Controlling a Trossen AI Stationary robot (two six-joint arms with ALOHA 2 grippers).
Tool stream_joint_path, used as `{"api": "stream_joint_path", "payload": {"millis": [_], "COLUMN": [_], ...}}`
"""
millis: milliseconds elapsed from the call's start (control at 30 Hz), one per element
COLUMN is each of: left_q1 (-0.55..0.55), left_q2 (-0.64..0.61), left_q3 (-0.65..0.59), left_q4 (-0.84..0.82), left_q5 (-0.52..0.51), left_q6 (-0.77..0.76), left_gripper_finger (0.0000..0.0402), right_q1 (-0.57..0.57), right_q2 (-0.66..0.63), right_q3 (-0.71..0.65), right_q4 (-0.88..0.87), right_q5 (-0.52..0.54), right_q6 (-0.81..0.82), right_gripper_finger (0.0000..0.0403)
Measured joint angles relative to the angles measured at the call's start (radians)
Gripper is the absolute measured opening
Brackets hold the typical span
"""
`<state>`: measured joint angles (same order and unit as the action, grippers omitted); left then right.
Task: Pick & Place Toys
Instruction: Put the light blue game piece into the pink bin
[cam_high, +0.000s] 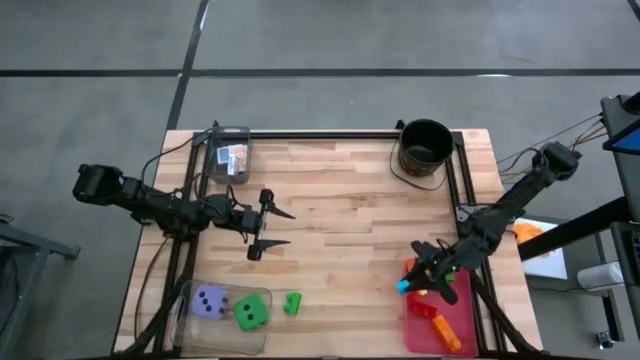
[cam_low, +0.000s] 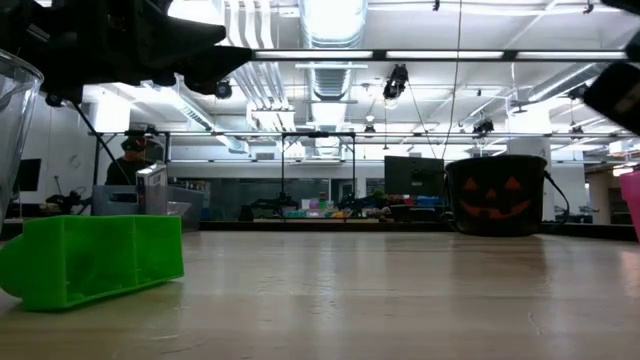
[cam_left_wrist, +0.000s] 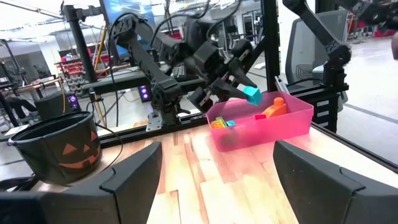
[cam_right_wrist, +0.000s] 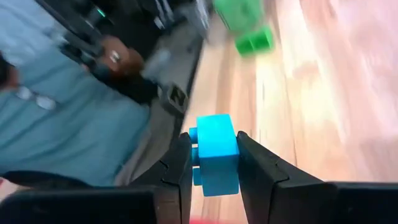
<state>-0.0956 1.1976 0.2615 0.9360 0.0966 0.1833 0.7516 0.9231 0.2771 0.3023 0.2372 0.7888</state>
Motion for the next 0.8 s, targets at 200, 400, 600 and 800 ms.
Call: {"api": "stream_joint_path", "payload": {"millis": [200, 400, 600, 800], "left_q1": [0.0, 0.0, 0.0, 0.0], "left_q2": [0.0, 0.001, 0.001, 0.001], "left_q3": [0.0, 0.0, 0.0, 0.0], "left_q4": [-0.007, -0.017, -0.016, -0.016], "left_q5": [0.0, 0.0, 0.0, 0.0], "left_q6": [0.0, 0.0, 0.0, 0.0], "left_gripper_finger": [0.0308, 0.0308, 0.0308, 0.0308], "right_q1": [0.097, 0.137, 0.137, 0.137], "right_q2": [0.032, 0.226, 0.469, 0.633], "right_q3": [0.266, 0.526, 0.635, 0.719], "right_q4": [-0.527, -0.994, -1.129, -1.232], "right_q5": [0.032, 0.011, -0.137, -0.159], "right_q6": [0.21, 0.42, 0.491, 0.506], "right_gripper_finger": [0.0087, 0.0087, 0.0087, 0.0129]}}
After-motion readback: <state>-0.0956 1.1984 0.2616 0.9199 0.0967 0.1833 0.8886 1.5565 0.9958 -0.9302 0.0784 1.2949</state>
